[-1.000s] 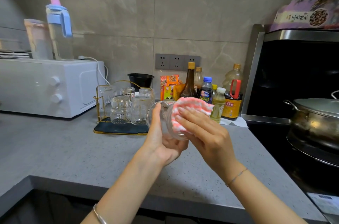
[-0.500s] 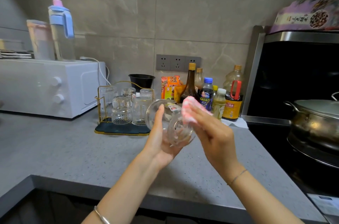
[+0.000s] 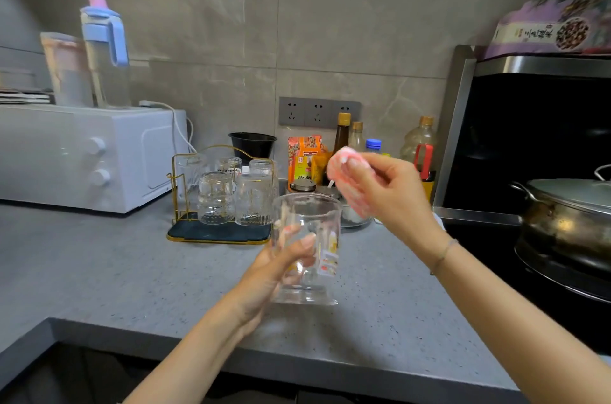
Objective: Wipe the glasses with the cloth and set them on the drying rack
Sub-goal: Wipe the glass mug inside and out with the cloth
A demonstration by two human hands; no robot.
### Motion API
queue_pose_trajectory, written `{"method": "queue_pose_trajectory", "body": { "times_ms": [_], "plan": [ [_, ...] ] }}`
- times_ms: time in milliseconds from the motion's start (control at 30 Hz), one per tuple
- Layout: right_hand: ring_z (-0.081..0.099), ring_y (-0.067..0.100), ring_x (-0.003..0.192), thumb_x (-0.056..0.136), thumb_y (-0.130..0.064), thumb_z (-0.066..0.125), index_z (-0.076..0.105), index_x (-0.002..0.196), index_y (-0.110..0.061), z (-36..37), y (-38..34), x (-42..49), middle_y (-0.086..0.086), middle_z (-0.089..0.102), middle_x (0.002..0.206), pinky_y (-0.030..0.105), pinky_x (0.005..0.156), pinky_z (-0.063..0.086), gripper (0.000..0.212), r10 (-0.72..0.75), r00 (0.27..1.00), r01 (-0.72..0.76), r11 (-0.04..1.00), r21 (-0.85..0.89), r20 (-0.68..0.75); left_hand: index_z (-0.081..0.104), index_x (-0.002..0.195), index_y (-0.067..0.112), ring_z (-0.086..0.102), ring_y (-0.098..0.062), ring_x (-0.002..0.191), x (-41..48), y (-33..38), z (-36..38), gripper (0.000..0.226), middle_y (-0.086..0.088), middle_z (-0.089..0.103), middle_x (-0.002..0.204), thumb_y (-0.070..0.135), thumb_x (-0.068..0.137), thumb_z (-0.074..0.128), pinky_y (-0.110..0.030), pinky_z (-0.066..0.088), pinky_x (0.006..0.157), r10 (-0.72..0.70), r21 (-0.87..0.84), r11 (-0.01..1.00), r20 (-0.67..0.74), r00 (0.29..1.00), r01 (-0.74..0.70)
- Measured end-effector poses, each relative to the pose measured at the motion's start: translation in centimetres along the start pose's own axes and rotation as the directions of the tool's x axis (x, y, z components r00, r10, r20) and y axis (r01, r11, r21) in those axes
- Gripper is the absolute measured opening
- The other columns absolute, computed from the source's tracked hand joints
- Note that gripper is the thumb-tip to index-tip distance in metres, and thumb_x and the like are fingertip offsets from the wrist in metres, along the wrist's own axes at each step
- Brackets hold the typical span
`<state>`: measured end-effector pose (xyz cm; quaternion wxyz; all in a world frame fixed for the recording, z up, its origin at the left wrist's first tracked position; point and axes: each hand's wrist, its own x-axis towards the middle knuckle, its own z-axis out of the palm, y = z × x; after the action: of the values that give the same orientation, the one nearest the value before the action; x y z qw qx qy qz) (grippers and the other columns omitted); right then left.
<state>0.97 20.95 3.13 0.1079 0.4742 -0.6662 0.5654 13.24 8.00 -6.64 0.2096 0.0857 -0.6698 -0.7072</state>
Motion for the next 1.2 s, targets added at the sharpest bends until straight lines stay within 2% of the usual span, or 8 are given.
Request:
{"method": "queue_pose_trajectory", "body": {
  "times_ms": [133,200,333,600,833,933,1033,1200],
  "plan": [
    [0.056,0.015,0.051,0.088,-0.047,0.046,0.069,0.089,-0.036,0.7,-1.1,-1.1,0.006,0.065,0.062,0.012,0.047,0.043,0.025,-0.014,0.952,-0.013,0.996,0.086,0.306,0.056,0.127,0.032,0.07,-0.009,0.098,0.0,0.0,0.3,0.113,0.0,0.073,0.109,0.076,0.026,0.08,-0.017,0.052,0.075,0.023,-0.031,0.999,-0.013,1.0,-0.023],
    [0.056,0.025,0.051,0.092,-0.039,0.048,0.072,0.087,-0.031,0.4,-1.0,-1.0,0.019,0.064,0.068,0.015,0.044,0.044,0.026,-0.01,0.966,-0.033,0.986,0.161,0.259,0.057,0.127,0.03,0.071,-0.012,0.098,-0.2,0.1,0.2,0.114,-0.003,0.073,0.109,0.075,0.026,0.081,-0.016,0.054,0.074,0.034,-0.042,0.999,-0.015,0.999,-0.034],
    [0.064,0.021,0.068,0.093,-0.032,0.052,0.068,0.094,-0.022,0.7,-0.1,-1.0,-0.004,0.068,0.08,0.024,0.057,0.053,0.019,-0.029,0.957,0.013,0.998,0.057,0.287,0.058,0.123,0.031,0.071,-0.011,0.094,-0.4,0.5,0.5,0.108,0.001,0.076,0.1,0.072,0.027,0.082,-0.014,0.054,0.071,0.039,-0.034,0.999,0.026,0.999,-0.038],
    [0.055,0.003,0.049,0.089,-0.033,0.059,0.063,0.061,-0.027,1.9,-0.2,-1.8,-0.01,0.059,0.051,0.015,0.048,0.043,0.029,0.0,0.984,-0.031,0.985,0.171,0.176,0.054,0.127,0.031,0.07,-0.013,0.101,-0.7,1.2,1.5,0.103,0.001,0.075,0.107,0.076,0.037,0.076,-0.016,0.054,0.074,0.002,0.011,1.0,0.139,0.99,-0.004],
    [0.051,0.004,0.043,0.088,-0.022,0.066,0.063,0.058,-0.012,2.0,0.7,-1.1,-0.006,0.055,0.044,0.016,0.044,0.042,0.032,0.101,0.995,-0.098,0.975,0.201,-0.003,0.039,0.124,0.042,0.06,-0.016,0.117,-0.1,2.1,2.5,0.076,0.013,0.055,0.13,0.083,0.062,0.054,-0.039,0.04,0.102,-0.074,0.162,0.984,0.034,0.997,0.068],
    [0.054,0.003,0.048,0.087,-0.024,0.067,0.067,0.063,-0.01,2.2,0.7,-0.8,-0.003,0.059,0.051,0.015,0.047,0.043,0.028,0.076,0.996,-0.069,0.988,0.136,-0.052,0.041,0.132,0.037,0.056,0.002,0.112,0.2,2.9,3.2,0.086,0.018,0.054,0.127,0.083,0.062,0.06,-0.02,0.045,0.09,0.004,0.181,0.984,-0.008,1.0,-0.003],
    [0.054,0.009,0.055,0.087,-0.026,0.066,0.067,0.07,-0.005,2.0,0.2,-0.6,0.01,0.063,0.061,0.018,0.051,0.042,0.027,0.001,1.0,0.0,0.995,0.1,-0.011,0.041,0.138,0.033,0.051,0.011,0.109,0.4,3.1,3.1,0.084,0.018,0.053,0.133,0.071,0.068,0.067,-0.01,0.04,0.081,0.074,0.147,0.987,-0.045,0.996,-0.066],
    [0.057,0.007,0.056,0.089,-0.026,0.064,0.068,0.076,-0.011,1.3,0.0,-0.5,0.005,0.064,0.063,0.017,0.05,0.043,0.02,-0.029,0.992,0.02,0.997,0.072,0.12,0.053,0.135,0.028,0.059,-0.01,0.119,0.2,3.1,2.3,0.086,0.007,0.059,0.135,0.066,0.059,0.069,-0.02,0.055,0.083,0.039,0.082,0.996,-0.015,0.999,-0.038]
  ]
}}
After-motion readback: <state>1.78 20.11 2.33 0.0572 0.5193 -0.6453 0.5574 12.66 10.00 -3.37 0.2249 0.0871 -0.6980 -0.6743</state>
